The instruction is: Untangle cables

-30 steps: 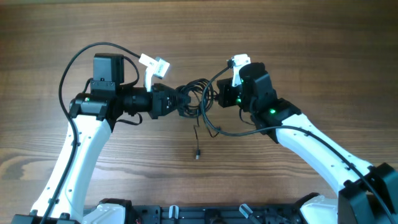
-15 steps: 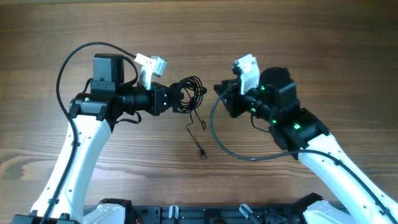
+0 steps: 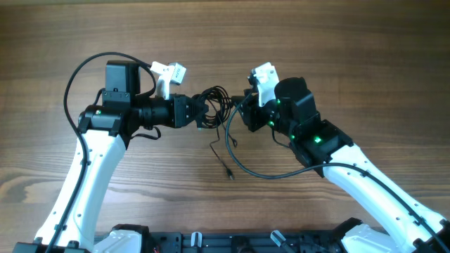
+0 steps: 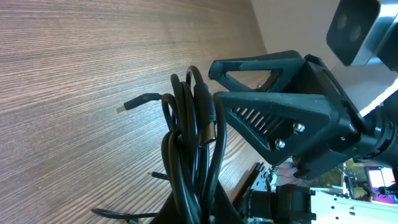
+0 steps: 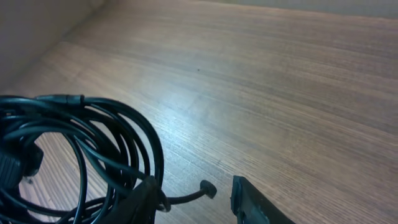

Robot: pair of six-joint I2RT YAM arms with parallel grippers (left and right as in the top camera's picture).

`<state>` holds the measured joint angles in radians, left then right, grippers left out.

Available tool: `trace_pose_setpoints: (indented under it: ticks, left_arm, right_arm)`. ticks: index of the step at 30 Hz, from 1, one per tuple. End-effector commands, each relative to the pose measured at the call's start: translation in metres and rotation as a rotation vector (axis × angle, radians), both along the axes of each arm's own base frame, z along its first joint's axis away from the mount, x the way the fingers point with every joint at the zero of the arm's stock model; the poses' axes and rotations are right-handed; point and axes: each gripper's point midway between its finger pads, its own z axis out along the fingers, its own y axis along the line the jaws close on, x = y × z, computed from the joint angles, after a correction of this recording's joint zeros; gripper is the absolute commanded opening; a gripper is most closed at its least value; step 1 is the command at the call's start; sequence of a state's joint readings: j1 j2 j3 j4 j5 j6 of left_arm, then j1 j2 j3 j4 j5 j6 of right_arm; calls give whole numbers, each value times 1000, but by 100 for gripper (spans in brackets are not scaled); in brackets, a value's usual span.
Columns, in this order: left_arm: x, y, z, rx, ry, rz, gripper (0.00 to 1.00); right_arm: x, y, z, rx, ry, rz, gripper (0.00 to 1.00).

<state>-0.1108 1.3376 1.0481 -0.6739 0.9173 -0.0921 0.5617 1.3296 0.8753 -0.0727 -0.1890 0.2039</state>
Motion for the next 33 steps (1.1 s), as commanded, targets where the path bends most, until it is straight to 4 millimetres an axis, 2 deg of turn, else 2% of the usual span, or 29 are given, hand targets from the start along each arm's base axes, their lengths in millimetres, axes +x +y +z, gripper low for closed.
trace_pose_setpoints:
  ticks: [1, 11, 16, 18, 20, 24, 27, 30, 33]
  left_arm:
    - [-3, -3, 11, -34, -15, -16, 4]
    - [-4, -4, 11, -51, 43, 14, 4]
    - [-16, -25, 12, -51, 37, -58, 4]
    - [-17, -26, 12, -51, 38, -63, 4]
    - [-17, -26, 12, -51, 38, -63, 4]
    - [-14, -27, 14, -54, 16, -63, 4]
    - [-7, -25, 16, -45, -21, -51, 4]
    - [0, -19, 10, 2, -41, -18, 4]
    - [-1, -19, 10, 15, -79, -44, 4]
  right_arm:
    - [0, 3, -4, 5, 14, 6, 41]
    - [-8, 10, -6, 19, 41, 54, 42]
    - [-2, 9, -19, -4, 57, 33, 42]
    - [9, -2, -25, -25, 62, -59, 41]
    - [11, -1, -22, -15, 51, -67, 42]
    - [-5, 15, -24, 29, 100, 53, 43]
    - [-6, 7, -34, -20, 120, 23, 42]
    - [-14, 15, -33, -16, 115, 103, 41]
    - [-12, 12, -27, -13, 96, 97, 41]
